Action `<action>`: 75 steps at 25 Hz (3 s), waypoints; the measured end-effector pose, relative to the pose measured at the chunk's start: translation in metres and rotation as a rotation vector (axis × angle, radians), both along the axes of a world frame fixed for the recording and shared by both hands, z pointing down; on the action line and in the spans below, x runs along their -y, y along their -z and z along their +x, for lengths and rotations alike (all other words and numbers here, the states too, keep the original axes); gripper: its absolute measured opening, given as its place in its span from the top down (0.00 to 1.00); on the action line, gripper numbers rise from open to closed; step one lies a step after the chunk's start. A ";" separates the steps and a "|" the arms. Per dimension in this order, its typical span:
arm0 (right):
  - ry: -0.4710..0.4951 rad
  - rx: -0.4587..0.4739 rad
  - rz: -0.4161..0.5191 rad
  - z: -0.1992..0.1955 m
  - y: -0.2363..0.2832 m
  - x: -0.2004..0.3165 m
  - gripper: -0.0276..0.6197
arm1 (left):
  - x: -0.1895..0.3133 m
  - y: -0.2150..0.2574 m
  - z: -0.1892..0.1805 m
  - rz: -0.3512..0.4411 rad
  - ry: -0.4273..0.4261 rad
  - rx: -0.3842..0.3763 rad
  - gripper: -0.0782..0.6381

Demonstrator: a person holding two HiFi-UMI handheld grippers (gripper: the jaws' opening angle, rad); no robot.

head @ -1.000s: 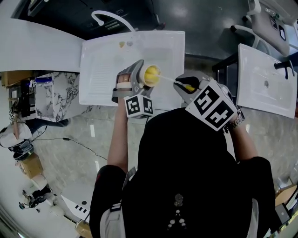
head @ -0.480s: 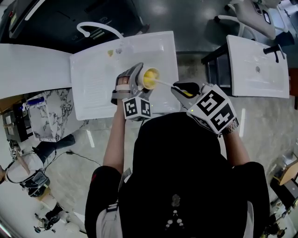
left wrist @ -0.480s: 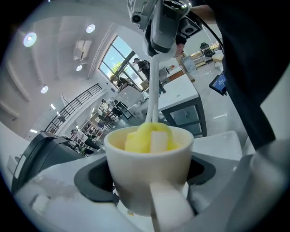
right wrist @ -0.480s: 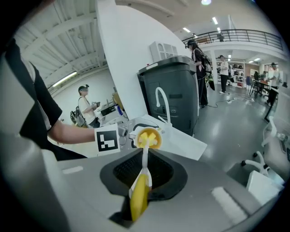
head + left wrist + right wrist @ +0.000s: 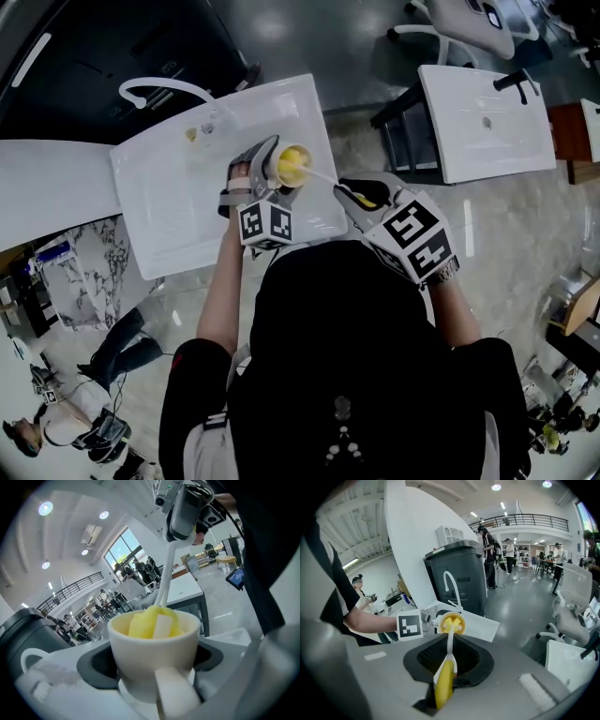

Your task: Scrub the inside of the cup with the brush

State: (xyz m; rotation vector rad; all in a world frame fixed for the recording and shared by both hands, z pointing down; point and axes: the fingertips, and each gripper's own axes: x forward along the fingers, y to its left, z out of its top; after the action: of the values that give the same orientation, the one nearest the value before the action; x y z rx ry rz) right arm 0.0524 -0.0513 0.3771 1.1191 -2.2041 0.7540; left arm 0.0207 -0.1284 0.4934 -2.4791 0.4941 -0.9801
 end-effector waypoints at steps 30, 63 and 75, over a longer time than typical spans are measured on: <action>-0.474 0.056 0.169 0.064 0.018 0.040 0.90 | 0.095 -0.095 -0.001 -0.341 0.316 -0.272 0.25; -0.726 0.016 0.083 0.132 -0.006 -0.001 0.90 | 0.190 -0.160 0.035 -0.301 0.454 -0.483 0.25; -0.728 0.024 0.086 0.124 -0.007 -0.010 0.90 | 0.186 -0.166 0.038 -0.342 0.422 -0.474 0.25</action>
State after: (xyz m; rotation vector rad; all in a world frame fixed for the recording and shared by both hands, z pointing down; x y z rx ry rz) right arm 0.1761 -0.0416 0.3838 2.0018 -1.8370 0.9595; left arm 0.0591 -0.3140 0.6595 -3.0037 1.1188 -0.6460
